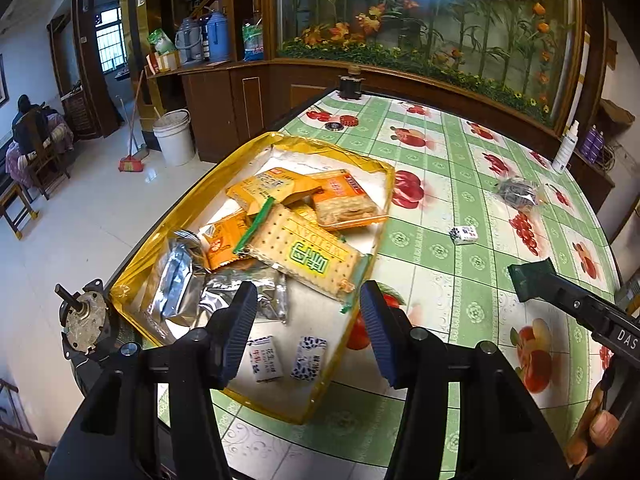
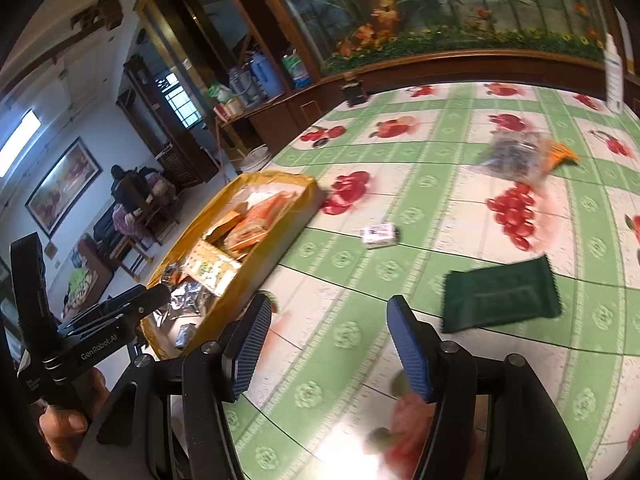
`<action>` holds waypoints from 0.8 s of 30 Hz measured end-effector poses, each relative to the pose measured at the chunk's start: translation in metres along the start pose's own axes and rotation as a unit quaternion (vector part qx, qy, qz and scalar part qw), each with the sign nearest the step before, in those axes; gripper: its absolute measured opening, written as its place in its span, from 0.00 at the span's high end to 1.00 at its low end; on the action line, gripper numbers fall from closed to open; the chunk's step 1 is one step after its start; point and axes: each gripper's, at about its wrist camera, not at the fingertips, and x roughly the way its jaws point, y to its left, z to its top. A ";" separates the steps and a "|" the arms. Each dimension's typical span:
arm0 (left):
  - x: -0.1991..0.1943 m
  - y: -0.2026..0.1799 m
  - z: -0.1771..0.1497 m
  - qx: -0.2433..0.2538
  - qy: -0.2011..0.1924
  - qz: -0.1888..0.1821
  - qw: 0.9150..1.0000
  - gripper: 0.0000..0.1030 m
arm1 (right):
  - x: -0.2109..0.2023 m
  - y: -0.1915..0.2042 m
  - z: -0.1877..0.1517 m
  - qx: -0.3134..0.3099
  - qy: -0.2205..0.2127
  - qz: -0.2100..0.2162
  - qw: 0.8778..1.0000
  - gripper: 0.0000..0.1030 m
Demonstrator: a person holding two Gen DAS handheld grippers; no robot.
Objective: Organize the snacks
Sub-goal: 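Move both tools back over the remaining white candy box and clear bag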
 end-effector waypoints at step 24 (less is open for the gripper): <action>0.027 -0.103 0.009 0.098 0.026 -0.063 0.993 0.38 | -0.039 -0.083 -0.005 0.061 -0.029 -0.077 0.995 0.29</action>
